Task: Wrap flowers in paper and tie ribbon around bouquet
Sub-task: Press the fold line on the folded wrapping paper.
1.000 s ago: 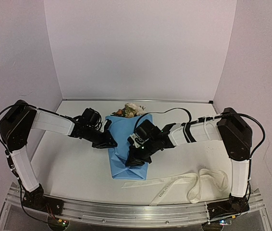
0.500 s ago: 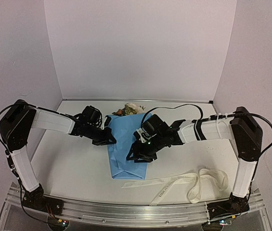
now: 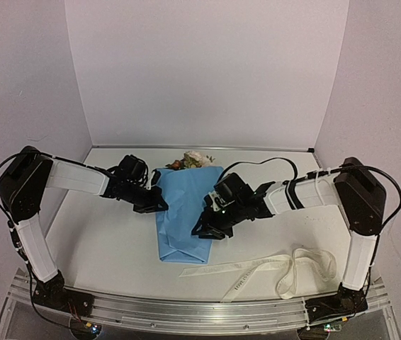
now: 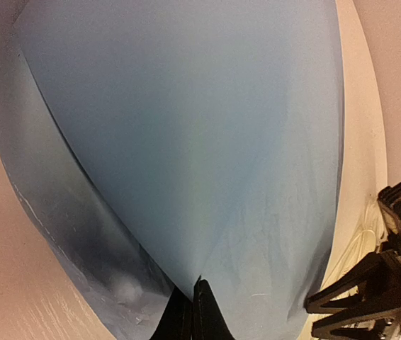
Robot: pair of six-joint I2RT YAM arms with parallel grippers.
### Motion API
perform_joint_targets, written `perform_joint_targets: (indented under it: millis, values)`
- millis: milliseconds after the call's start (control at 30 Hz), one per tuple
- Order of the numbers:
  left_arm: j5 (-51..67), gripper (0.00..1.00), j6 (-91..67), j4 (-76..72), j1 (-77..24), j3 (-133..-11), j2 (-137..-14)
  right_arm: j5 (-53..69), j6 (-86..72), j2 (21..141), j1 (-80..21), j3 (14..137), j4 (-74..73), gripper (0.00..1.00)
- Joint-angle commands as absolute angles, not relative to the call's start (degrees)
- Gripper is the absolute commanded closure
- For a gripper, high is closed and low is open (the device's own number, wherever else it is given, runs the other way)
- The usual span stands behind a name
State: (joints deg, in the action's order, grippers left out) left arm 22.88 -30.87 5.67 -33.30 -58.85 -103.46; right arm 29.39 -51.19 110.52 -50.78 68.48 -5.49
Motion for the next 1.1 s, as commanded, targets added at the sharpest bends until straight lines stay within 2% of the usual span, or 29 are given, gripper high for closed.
perform_joint_targets:
  millis: [0,267,367,467,567,633,733,933,1067]
  values:
    - [20.90,1.00,-29.78,6.50,-32.96,-60.93,-103.19,27.89,-54.07,113.55,-50.93,65.76,-0.14,0.75]
    - [16.81,0.99,-29.35,9.10,-32.96,-61.62,-102.74,26.86,-57.22,116.36,-50.95,64.65,5.26,0.81]
    - [15.17,0.87,-29.09,10.57,-33.04,-61.90,-101.29,26.68,-57.35,116.37,-50.93,64.58,5.36,0.81]
    - [13.07,0.68,-28.78,12.39,-33.28,-62.05,-97.95,26.66,-57.42,116.32,-51.01,64.66,5.36,0.82]
    - [10.55,0.57,-28.35,14.28,-34.97,-62.48,-94.07,26.77,-57.56,116.15,-51.02,64.69,5.36,0.82]
    - [9.71,0.55,-27.90,15.46,-37.35,-62.72,-91.91,26.73,-57.56,115.92,-51.02,64.62,5.36,0.82]
    - [10.09,0.59,-26.93,16.74,-42.48,-63.03,-91.69,26.79,-57.72,115.58,-51.06,64.60,5.36,0.82]
    - [17.43,0.79,-28.84,12.06,-48.85,-58.45,-94.71,26.66,-58.00,115.17,-51.06,64.51,5.36,0.82]
    - [20.07,0.85,-31.74,7.73,-50.01,-53.97,-94.92,26.22,-58.24,114.96,-51.06,64.42,5.36,0.82]
